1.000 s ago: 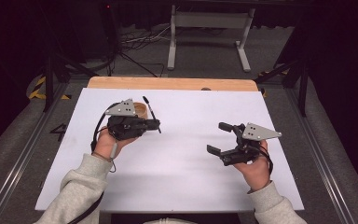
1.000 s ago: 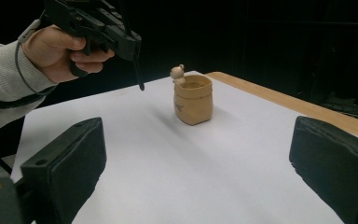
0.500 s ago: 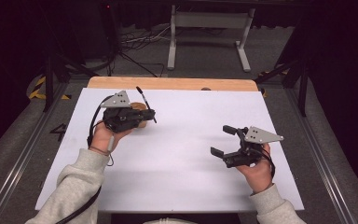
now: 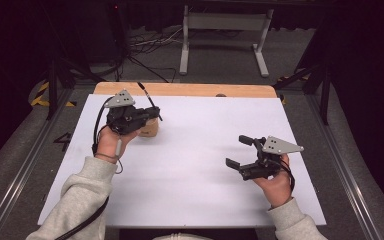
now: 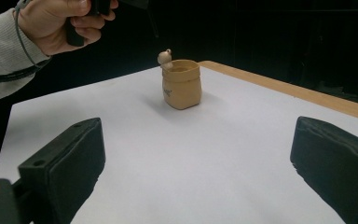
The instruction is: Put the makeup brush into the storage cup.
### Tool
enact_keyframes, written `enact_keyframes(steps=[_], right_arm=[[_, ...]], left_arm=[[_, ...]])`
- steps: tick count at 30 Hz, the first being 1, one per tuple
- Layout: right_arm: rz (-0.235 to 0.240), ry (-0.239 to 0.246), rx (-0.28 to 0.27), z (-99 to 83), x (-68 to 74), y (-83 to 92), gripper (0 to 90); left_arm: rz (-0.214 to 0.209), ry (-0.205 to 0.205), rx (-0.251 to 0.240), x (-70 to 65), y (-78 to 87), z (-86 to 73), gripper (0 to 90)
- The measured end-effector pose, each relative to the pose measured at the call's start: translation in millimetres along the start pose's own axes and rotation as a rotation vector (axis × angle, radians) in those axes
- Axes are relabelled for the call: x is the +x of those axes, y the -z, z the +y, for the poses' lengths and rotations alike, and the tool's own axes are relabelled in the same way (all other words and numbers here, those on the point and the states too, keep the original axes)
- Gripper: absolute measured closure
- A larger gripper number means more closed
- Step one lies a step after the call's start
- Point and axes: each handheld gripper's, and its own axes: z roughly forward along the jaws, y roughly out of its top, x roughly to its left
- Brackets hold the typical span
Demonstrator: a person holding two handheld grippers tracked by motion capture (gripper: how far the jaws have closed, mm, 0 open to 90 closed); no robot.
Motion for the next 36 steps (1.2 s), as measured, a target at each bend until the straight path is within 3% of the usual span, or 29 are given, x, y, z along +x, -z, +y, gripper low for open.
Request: enact_keyframes(steps=[13, 23, 28, 31, 36], right_arm=[[0.012, 0.0, 0.012, -3.1, -0.6, -3.0, 3.4], [0.003, -0.002, 0.016, -5.4, -3.2, -2.5, 3.4], [0.006, -0.006, 0.023, -6.8, -3.9, -3.1, 3.3], [0.003, -0.006, 0.023, -6.9, -3.9, -2.6, 3.3], [0.002, -0.001, 0.013, -6.0, -4.6, -1.0, 3.5]], left_arm=[[0.133, 0.052, -0.022, 4.8, -4.7, -2.1, 84.3], [0.203, 0.07, -0.051, 9.4, -4.7, -4.5, 84.2], [0.253, 0.114, -0.053, 15.0, -5.5, -5.5, 84.2], [0.274, 0.149, -0.062, 18.5, -5.5, -6.9, 84.2], [0.279, 0.157, -0.069, 22.3, -6.5, -9.3, 84.1]])
